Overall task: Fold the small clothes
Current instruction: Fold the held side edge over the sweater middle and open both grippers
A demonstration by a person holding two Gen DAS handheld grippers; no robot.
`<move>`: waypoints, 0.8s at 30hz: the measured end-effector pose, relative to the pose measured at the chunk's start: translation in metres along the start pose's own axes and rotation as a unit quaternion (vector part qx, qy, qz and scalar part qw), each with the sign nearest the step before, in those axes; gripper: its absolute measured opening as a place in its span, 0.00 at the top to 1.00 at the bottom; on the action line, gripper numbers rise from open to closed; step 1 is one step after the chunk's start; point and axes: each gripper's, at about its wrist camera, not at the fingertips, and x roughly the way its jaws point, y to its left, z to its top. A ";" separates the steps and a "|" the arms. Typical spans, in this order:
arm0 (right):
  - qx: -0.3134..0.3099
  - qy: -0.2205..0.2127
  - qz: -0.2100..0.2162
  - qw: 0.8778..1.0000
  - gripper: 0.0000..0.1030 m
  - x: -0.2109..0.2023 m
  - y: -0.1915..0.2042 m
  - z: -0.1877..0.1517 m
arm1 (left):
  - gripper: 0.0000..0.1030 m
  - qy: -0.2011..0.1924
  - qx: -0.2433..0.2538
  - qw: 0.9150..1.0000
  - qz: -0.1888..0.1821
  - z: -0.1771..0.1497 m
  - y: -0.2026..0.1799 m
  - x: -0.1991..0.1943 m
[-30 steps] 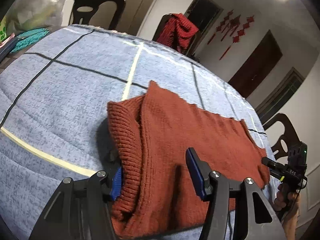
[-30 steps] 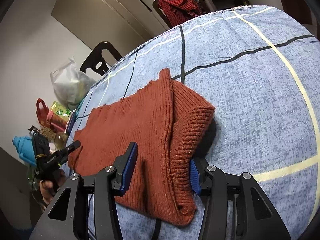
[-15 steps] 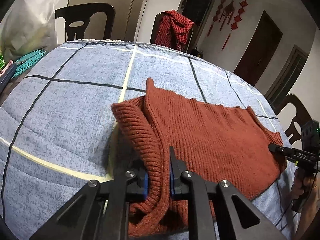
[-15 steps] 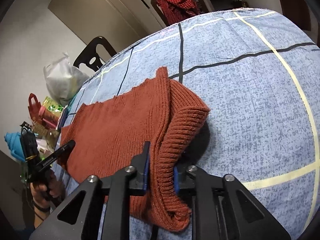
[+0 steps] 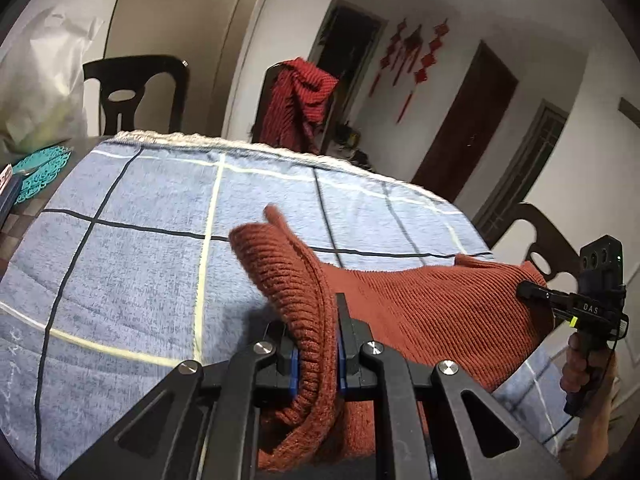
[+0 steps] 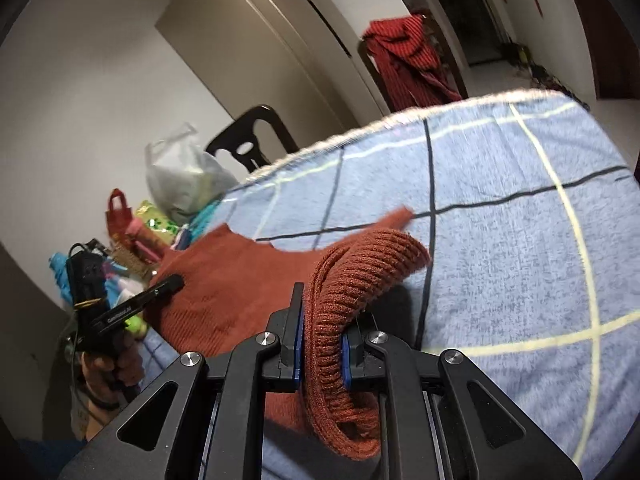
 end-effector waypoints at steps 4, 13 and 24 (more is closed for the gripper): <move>0.001 -0.003 0.005 1.000 0.87 -0.020 0.002 -0.017 | 0.86 0.001 0.010 1.000 -0.011 -0.020 -0.004 -0.018; 0.079 0.072 -0.033 0.994 0.87 0.001 -0.058 -0.084 | 0.85 0.075 -0.034 0.997 0.007 -0.088 0.026 0.010; 0.083 0.055 -0.017 0.995 0.86 -0.005 -0.059 -0.083 | 0.85 0.065 -0.053 0.997 0.000 -0.094 0.029 0.000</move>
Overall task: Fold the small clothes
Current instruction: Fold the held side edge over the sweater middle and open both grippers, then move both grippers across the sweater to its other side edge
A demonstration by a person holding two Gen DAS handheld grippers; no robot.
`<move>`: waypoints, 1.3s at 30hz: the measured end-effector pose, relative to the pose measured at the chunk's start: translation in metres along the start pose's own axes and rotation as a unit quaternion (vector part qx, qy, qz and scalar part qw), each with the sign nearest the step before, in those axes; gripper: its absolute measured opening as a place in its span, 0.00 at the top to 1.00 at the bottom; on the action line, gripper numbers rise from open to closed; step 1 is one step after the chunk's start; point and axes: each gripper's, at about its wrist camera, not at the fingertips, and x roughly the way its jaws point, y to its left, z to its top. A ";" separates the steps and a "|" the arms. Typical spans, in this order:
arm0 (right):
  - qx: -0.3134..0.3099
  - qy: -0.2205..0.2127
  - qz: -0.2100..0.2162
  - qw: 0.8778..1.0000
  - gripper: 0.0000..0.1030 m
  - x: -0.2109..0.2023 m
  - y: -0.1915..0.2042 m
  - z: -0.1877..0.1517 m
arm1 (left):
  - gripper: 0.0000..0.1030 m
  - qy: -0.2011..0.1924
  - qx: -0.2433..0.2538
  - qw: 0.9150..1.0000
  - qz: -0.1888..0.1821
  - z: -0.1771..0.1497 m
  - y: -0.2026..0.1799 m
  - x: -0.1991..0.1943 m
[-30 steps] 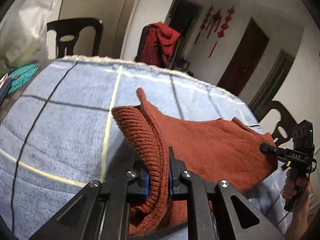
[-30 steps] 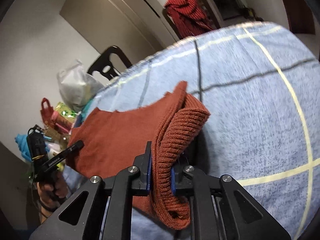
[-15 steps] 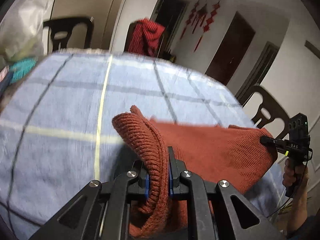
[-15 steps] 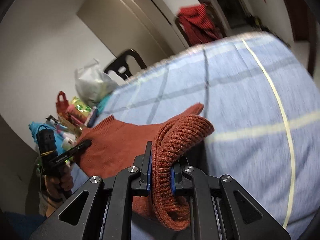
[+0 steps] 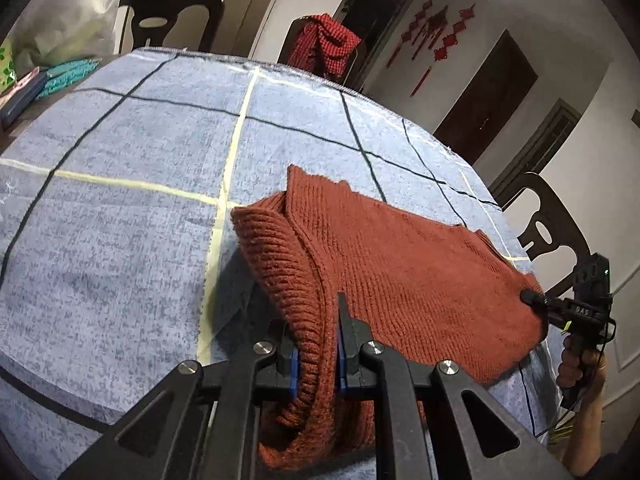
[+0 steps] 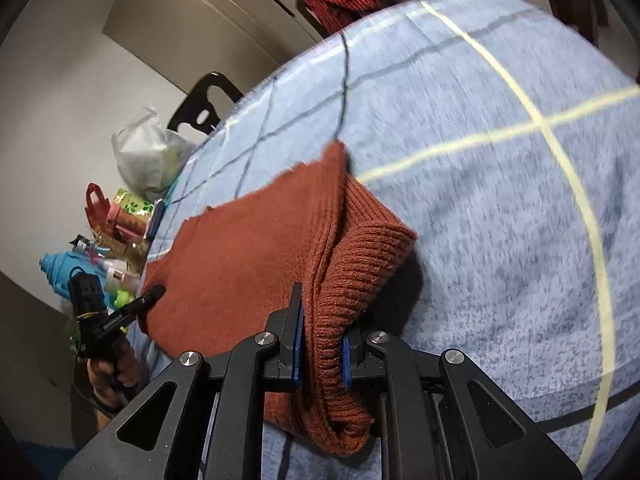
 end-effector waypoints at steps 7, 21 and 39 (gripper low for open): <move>0.002 0.020 -0.023 1.000 0.85 0.015 -0.011 -0.002 | 0.81 0.007 -0.002 1.000 0.012 -0.005 0.005 0.006; -0.090 -0.087 -0.113 0.986 0.80 -0.032 0.037 0.001 | 0.78 -0.063 0.052 0.995 0.065 0.010 -0.019 -0.043; -0.130 -0.036 -0.130 0.982 0.81 0.033 0.053 0.031 | 0.78 -0.012 0.098 0.992 0.083 0.039 -0.056 0.034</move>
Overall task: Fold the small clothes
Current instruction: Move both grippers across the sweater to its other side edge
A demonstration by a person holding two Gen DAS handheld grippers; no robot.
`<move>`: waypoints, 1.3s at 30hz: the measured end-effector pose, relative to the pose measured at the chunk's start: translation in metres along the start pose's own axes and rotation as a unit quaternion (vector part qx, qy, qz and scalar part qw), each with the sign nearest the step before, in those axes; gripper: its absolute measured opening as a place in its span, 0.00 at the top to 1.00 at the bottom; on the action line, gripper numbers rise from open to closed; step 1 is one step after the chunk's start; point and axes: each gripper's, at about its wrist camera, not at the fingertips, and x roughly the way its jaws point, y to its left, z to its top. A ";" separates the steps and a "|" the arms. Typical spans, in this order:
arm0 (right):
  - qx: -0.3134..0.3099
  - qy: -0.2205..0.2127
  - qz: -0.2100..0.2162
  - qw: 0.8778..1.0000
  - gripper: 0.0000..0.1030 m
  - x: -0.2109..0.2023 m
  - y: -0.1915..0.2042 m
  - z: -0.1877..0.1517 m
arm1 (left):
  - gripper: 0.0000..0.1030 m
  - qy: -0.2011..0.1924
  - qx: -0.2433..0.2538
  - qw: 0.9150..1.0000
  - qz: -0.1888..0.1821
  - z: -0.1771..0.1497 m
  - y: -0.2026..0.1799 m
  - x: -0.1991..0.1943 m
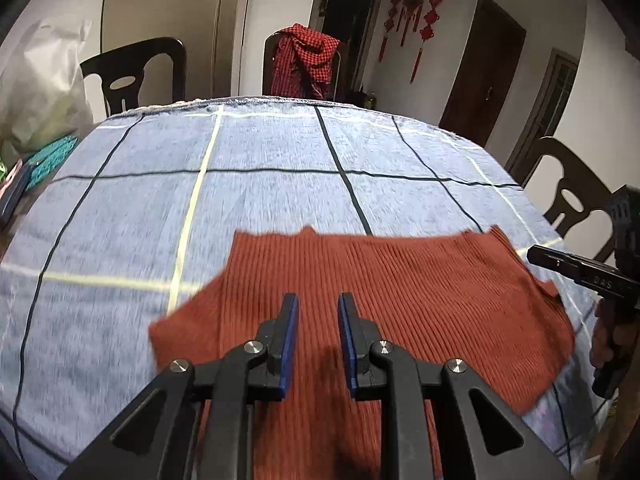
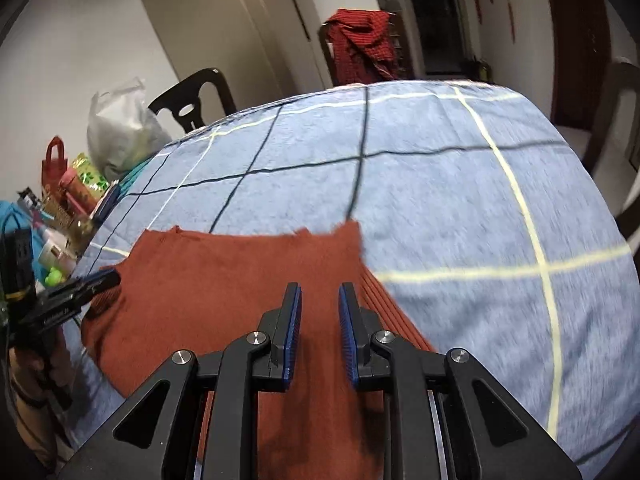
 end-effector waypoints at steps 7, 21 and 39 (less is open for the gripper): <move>0.020 0.036 -0.015 0.999 0.81 0.037 -0.014 0.010 | 0.78 0.025 -0.005 0.999 0.029 -0.003 0.003 0.026; 0.005 0.041 -0.027 0.999 0.81 0.034 -0.009 0.013 | 0.78 0.018 -0.008 1.000 0.020 -0.002 0.006 0.026; -0.065 0.011 0.015 0.998 0.80 -0.013 0.049 -0.025 | 0.72 -0.007 0.009 0.999 0.031 -0.012 -0.010 -0.009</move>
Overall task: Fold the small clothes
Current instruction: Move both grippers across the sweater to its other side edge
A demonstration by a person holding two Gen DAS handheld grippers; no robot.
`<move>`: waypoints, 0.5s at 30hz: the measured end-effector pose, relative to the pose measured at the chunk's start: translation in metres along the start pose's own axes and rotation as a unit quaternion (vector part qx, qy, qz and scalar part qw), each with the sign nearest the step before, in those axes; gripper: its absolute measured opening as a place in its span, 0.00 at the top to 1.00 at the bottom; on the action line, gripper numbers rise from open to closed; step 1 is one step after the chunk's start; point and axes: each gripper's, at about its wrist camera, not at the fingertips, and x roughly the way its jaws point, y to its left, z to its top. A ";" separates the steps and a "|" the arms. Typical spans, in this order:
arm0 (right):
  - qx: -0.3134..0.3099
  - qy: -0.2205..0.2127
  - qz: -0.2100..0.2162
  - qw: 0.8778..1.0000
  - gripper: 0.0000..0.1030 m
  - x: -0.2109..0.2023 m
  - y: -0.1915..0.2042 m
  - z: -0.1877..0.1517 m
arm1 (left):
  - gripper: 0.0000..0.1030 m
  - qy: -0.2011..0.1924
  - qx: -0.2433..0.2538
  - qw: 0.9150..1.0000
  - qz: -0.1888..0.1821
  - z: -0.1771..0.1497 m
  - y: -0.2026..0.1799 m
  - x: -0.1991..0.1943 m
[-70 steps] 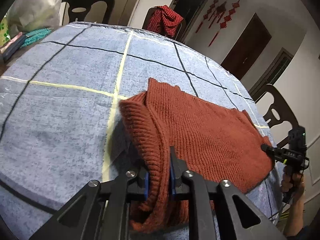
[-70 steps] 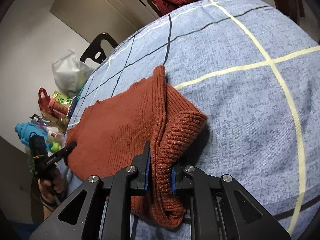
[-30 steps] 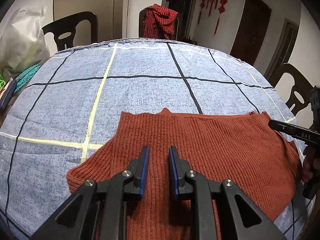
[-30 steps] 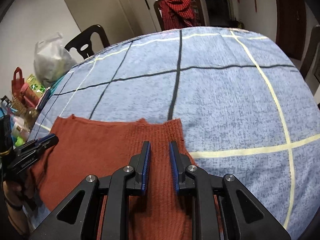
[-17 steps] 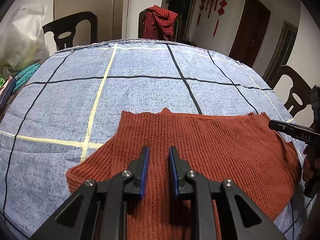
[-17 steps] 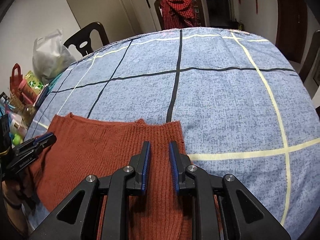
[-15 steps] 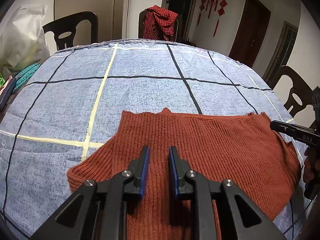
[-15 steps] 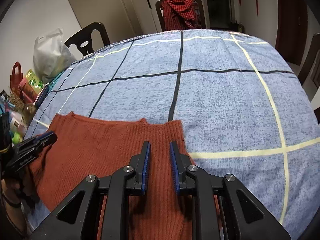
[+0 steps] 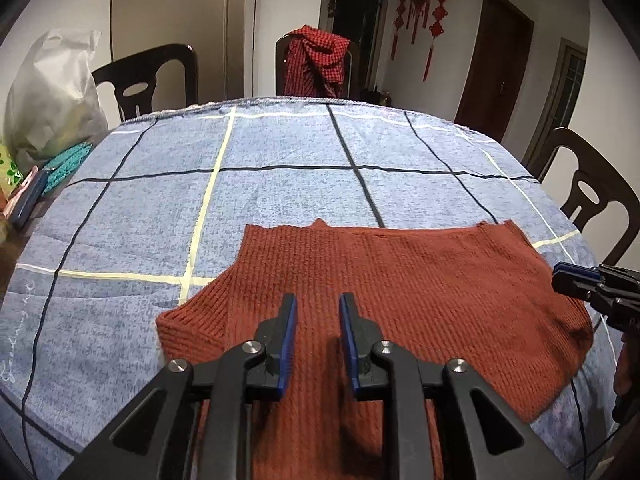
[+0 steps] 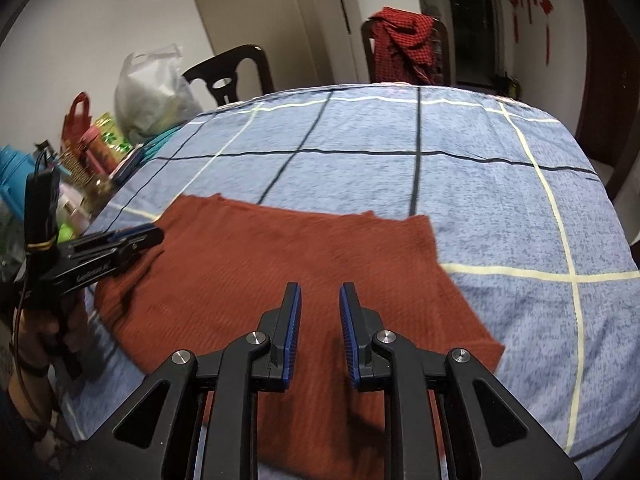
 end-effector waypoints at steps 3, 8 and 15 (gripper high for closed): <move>-0.010 0.003 0.003 1.000 0.71 -0.003 0.010 -0.006 | 0.70 -0.003 0.007 1.000 -0.006 -0.006 -0.008 -0.008; -0.023 -0.004 0.004 1.000 0.67 -0.009 0.027 -0.018 | 0.70 -0.001 0.022 0.999 -0.025 -0.024 -0.022 -0.022; -0.051 0.010 -0.012 0.999 0.68 0.000 0.047 -0.043 | 0.67 0.019 0.037 0.998 -0.042 -0.051 -0.042 -0.019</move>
